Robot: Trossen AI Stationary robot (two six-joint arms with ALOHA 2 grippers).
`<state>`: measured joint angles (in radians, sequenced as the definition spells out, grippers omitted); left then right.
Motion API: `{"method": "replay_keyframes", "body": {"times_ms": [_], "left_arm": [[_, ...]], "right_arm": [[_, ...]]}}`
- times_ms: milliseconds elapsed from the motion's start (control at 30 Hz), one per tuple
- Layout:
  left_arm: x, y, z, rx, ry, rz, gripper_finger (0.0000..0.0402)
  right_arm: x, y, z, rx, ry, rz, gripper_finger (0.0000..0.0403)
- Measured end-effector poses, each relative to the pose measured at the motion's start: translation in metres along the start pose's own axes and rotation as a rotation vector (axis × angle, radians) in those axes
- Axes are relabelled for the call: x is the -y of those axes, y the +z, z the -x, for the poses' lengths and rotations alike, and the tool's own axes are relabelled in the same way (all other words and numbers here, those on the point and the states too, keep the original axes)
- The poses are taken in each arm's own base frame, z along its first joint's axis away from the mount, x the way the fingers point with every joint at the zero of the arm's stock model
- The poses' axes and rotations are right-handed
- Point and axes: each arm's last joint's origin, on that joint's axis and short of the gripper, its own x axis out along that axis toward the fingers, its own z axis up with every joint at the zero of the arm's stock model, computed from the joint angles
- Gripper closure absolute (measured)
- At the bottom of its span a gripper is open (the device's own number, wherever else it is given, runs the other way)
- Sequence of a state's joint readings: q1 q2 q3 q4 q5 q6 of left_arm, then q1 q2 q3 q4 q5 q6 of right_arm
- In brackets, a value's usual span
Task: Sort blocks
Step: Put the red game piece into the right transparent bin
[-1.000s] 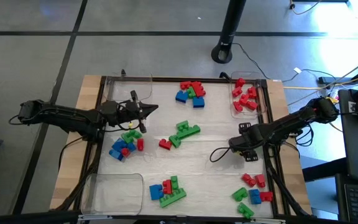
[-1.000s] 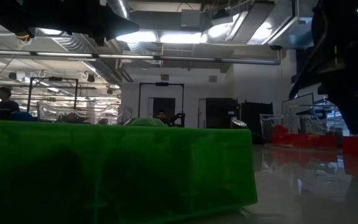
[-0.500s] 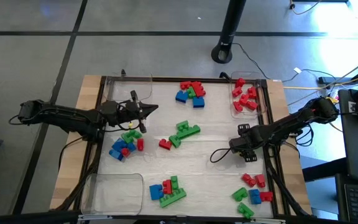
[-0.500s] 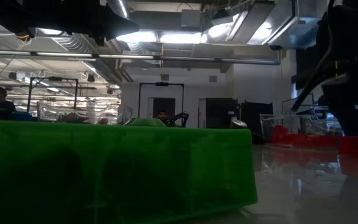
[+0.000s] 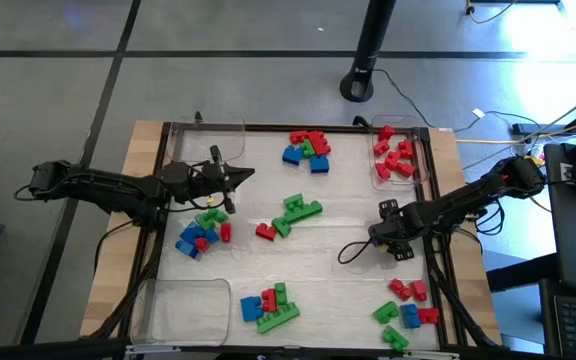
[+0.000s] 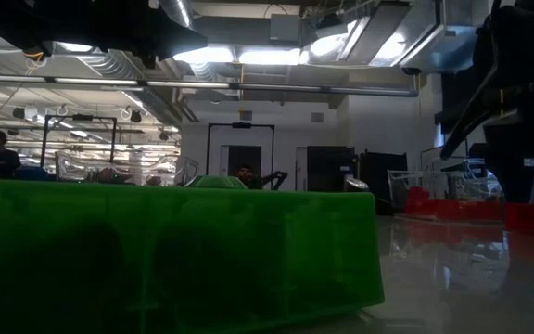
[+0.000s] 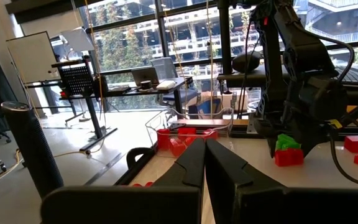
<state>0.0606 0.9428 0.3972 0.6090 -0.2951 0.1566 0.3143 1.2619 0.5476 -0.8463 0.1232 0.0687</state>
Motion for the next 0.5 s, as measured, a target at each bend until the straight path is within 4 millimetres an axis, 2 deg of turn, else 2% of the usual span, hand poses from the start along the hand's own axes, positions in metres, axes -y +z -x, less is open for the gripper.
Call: {"method": "replay_keyframes", "body": {"times_ms": [300,500], "left_arm": [[0.0,0.0,0.0,0.0,0.0,0.0,0.0398],[0.0,0.0,0.0,0.0,0.0,0.0,0.0398]], "right_arm": [[0.0,0.0011,-0.0003,0.012,-0.005,-0.002,0.0134],[0.0001,0.0014,-0.0003,0.013,-0.007,-0.012,0.0125]]}}
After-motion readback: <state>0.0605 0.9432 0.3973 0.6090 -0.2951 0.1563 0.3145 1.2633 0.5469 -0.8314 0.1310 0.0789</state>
